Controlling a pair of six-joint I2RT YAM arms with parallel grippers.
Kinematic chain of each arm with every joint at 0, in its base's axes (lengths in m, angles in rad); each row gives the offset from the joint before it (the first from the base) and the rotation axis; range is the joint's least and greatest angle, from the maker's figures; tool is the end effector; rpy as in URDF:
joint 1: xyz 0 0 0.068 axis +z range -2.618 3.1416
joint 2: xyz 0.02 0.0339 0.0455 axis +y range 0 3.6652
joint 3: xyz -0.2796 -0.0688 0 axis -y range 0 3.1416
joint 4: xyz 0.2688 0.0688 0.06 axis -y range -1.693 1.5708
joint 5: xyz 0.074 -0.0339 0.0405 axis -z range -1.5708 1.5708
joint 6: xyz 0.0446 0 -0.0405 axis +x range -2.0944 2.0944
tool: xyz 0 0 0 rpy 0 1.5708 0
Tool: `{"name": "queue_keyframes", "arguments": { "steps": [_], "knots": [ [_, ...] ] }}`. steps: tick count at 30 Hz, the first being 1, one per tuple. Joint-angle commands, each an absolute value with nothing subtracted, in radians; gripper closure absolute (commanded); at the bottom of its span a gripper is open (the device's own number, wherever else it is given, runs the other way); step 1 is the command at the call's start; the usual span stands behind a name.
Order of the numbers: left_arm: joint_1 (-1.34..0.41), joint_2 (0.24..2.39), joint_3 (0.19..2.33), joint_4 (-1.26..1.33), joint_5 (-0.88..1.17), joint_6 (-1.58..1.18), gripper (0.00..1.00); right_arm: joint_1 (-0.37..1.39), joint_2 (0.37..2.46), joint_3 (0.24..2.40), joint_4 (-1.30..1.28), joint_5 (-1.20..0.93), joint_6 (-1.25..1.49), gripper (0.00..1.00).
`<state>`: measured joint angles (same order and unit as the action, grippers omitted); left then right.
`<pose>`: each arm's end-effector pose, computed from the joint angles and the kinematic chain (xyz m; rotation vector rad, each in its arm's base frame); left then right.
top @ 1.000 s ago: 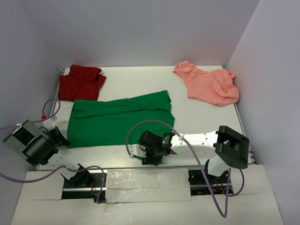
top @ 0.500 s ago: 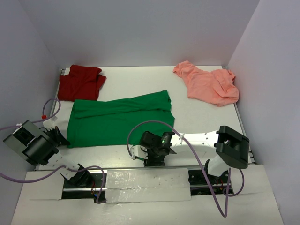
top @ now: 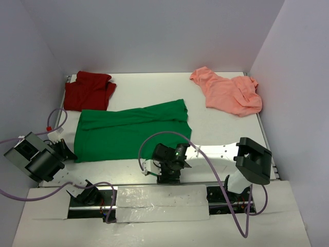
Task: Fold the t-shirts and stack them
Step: Fold the tshirt
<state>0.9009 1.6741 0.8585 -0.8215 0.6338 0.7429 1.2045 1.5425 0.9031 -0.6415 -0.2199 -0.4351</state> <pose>0.1880 0.1948 0.1273 -0.2374 2.6347 -0.6549 0.0974 0.2810 0.1681 -2.1670 1.9584 0.4588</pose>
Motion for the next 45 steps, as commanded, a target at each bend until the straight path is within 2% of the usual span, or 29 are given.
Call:
{"name": "queue_keyframes", "arguments": {
  "steps": [1,19,26,28,30,31,32,33,35,45],
  "knots": [
    [0.908,1.672,0.83,-0.801,0.558,0.798,1.0,1.213,1.559,0.931,-0.661,-0.261,-0.413,0.3],
    [0.928,1.669,0.828,-0.815,0.561,0.818,1.0,1.22,1.635,0.904,-0.627,-0.218,-0.394,0.35],
    [0.931,1.667,0.831,-0.815,0.561,0.818,1.0,1.218,1.66,0.885,-0.574,-0.157,-0.367,0.39],
    [0.931,1.667,0.828,-0.813,0.561,0.819,1.0,1.218,1.657,0.884,-0.568,-0.138,-0.37,0.44],
    [0.934,1.667,0.828,-0.811,0.561,0.819,1.0,1.216,1.655,0.882,-0.565,-0.126,-0.37,0.57],
    [0.934,1.666,0.83,-0.811,0.563,0.819,1.0,1.218,1.657,0.884,-0.571,-0.123,-0.373,0.64],
    [0.936,1.666,0.83,-0.815,0.563,0.819,1.0,1.216,1.658,0.885,-0.569,-0.12,-0.37,0.78],
    [0.937,1.666,0.834,-0.816,0.566,0.821,1.0,1.215,1.66,0.885,-0.575,-0.12,-0.37,0.88],
    [0.939,1.666,0.834,-0.821,0.568,0.821,1.0,1.215,1.66,0.89,-0.581,-0.121,-0.373,1.0],
    [0.945,1.622,0.885,-0.894,0.629,0.838,1.0,1.201,1.588,0.907,-0.591,-0.085,-0.331,1.0]
  ]
}}
